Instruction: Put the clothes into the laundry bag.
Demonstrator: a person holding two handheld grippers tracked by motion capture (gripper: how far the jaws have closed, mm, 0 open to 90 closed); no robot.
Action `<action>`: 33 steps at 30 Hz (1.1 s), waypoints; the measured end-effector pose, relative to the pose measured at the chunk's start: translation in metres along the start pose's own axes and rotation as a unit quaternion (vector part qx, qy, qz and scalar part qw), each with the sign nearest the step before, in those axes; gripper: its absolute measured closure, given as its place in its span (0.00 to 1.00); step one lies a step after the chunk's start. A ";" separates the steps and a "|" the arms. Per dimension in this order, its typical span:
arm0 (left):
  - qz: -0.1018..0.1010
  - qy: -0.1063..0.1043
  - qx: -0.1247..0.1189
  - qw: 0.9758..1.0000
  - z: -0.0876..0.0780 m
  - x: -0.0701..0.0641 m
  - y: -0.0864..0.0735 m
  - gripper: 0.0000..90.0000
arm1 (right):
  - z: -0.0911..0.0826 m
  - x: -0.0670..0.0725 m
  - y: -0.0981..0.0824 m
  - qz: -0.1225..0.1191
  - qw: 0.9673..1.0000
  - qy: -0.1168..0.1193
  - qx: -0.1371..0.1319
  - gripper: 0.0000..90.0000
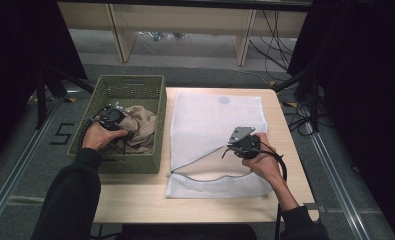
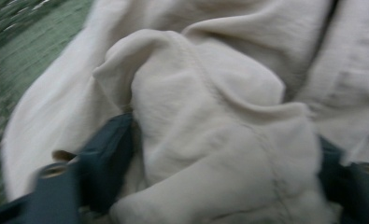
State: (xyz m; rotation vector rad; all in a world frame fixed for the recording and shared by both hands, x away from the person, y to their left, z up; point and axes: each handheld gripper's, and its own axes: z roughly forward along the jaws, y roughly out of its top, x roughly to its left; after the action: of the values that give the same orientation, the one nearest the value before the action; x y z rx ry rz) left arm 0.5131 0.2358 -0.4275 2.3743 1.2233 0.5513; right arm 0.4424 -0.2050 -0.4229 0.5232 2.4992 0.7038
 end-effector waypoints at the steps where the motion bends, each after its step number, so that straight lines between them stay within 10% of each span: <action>1: -0.006 0.005 0.000 1.000 -0.001 0.001 -0.001 0.18 | 0.000 0.001 -0.001 0.010 1.000 0.001 0.005 0.99; 9: -0.003 0.057 0.040 0.998 0.019 0.004 -0.005 0.00 | 0.001 0.003 0.001 0.003 1.000 0.003 0.009 0.99; 12: -0.006 0.016 0.064 0.998 0.035 0.005 -0.010 0.00 | 0.001 0.003 0.001 0.003 1.000 0.004 0.009 0.99; 25: -0.050 -0.050 0.038 0.997 0.051 0.021 -0.027 0.02 | 0.003 0.006 0.002 0.002 1.000 0.005 0.008 0.98; 27: -0.071 -0.055 0.032 0.995 0.050 0.021 -0.028 0.38 | 0.003 0.006 0.002 0.002 1.000 0.006 0.008 0.98; 33: -0.071 -0.040 0.034 0.996 0.047 0.020 -0.026 0.64 | 0.002 0.006 0.002 0.008 1.000 0.008 0.010 0.98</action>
State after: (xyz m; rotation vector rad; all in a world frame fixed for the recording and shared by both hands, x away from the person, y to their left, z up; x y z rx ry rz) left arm 0.5311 0.2575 -0.4777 2.3173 1.3831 0.3709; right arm 0.4391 -0.2003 -0.4252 0.5487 2.5215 0.6919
